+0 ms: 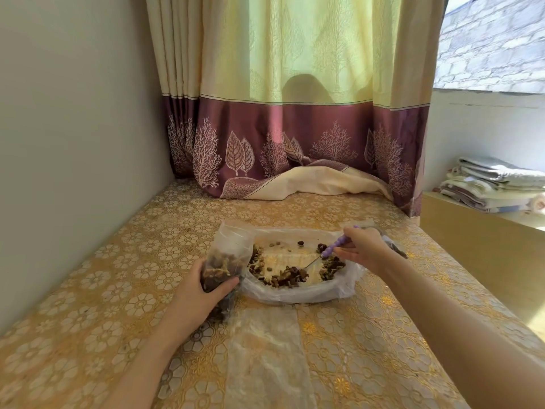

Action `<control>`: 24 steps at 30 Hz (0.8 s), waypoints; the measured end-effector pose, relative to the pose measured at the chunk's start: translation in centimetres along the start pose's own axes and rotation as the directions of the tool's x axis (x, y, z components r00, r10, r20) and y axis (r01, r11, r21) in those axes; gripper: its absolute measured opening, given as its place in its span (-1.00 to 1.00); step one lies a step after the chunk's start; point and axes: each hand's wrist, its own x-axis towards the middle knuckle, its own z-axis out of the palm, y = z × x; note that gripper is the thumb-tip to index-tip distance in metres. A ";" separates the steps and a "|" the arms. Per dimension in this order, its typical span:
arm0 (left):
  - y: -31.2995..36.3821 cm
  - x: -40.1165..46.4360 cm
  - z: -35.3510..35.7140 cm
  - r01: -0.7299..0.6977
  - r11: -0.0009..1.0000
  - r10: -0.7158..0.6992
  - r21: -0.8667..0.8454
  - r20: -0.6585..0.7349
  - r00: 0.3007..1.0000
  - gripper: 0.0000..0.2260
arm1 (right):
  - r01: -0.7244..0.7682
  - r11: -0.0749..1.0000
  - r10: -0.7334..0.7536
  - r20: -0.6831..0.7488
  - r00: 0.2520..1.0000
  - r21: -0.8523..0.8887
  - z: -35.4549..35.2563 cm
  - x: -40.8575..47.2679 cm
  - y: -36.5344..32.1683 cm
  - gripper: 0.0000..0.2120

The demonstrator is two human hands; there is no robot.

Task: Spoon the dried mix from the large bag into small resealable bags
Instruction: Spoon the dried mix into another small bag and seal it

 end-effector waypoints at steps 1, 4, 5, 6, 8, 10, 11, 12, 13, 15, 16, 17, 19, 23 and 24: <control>0.0 0.0 0.0 0.000 1.000 0.000 0.000 0.001 1.000 -0.69 | -0.001 1.000 0.001 -0.009 1.000 0.006 0.1 0.0 -0.1 -0.68; 0.0 0.0 0.0 0.000 1.000 0.000 0.004 0.003 1.000 -0.71 | -0.001 1.000 0.002 -0.032 0.999 0.031 0.4 0.0 -0.6 -0.70; 0.0 0.0 0.0 0.000 1.000 0.000 0.005 0.004 1.000 -0.71 | 0.001 0.999 0.000 -0.039 0.999 0.041 0.6 0.0 -0.8 -0.70; 0.0 -0.1 0.0 0.002 1.000 -0.002 0.004 0.004 1.000 -0.70 | 0.010 0.999 -0.007 -0.044 0.999 0.050 0.7 0.0 -1.1 -0.70; 0.1 -0.1 0.0 0.009 1.000 -0.009 0.004 0.003 1.000 -0.69 | 0.040 0.996 -0.036 -0.063 0.997 0.075 1.0 0.0 -1.8 -0.70; 0.2 -0.1 -0.1 0.011 1.000 -0.011 -0.001 0.005 1.000 -0.64 | 0.076 0.993 -0.068 -0.084 0.994 0.092 1.6 0.0 -2.8 -0.69; 0.2 -0.1 -0.1 0.009 1.000 -0.009 -0.004 0.006 1.000 -0.62 | 0.093 0.991 -0.084 -0.086 0.993 0.097 2.0 0.0 -3.4 -0.68; 0.2 -0.1 -0.1 0.006 1.000 -0.006 -0.003 0.006 1.000 -0.60 | 0.110 0.989 -0.102 -0.083 0.991 0.101 2.4 0.0 -3.9 -0.67; 0.1 -0.1 -0.1 0.001 1.000 -0.001 0.001 0.007 1.000 -0.60 | 0.129 0.986 -0.122 -0.075 0.990 0.104 2.9 0.0 -4.5 -0.66; -0.1 0.0 -0.1 -0.009 1.000 0.009 0.013 0.009 1.000 -0.61 | 0.165 0.980 -0.160 -0.050 0.986 0.111 4.0 -0.2 -5.6 -0.66; -0.2 0.1 -0.1 -0.014 1.000 0.014 0.018 0.009 1.000 -0.63 | 0.180 0.977 -0.177 -0.036 0.984 0.111 4.6 -0.4 -6.1 -0.67; -0.3 0.1 0.0 -0.018 1.000 0.018 0.024 0.008 1.000 -0.65 | 0.193 0.975 -0.192 -0.024 0.981 0.110 5.3 -0.5 -6.5 -0.68; -0.4 0.2 0.0 -0.021 0.999 0.021 0.033 0.003 1.000 -0.66 | 0.228 0.969 -0.228 -0.011 0.974 0.092 6.8 -0.9 -7.1 -0.67; -0.2 0.1 0.0 -0.032 0.999 0.031 0.028 0.003 1.000 -0.68 | 0.398 0.917 -0.398 0.024 0.917 -0.018 9.2 -1.8 -7.7 -0.60; -0.1 0.0 -0.1 -0.030 0.999 0.030 0.021 0.003 1.000 -0.68 | 0.451 0.891 -0.450 0.033 0.893 -0.054 9.6 -2.3 -7.7 -0.60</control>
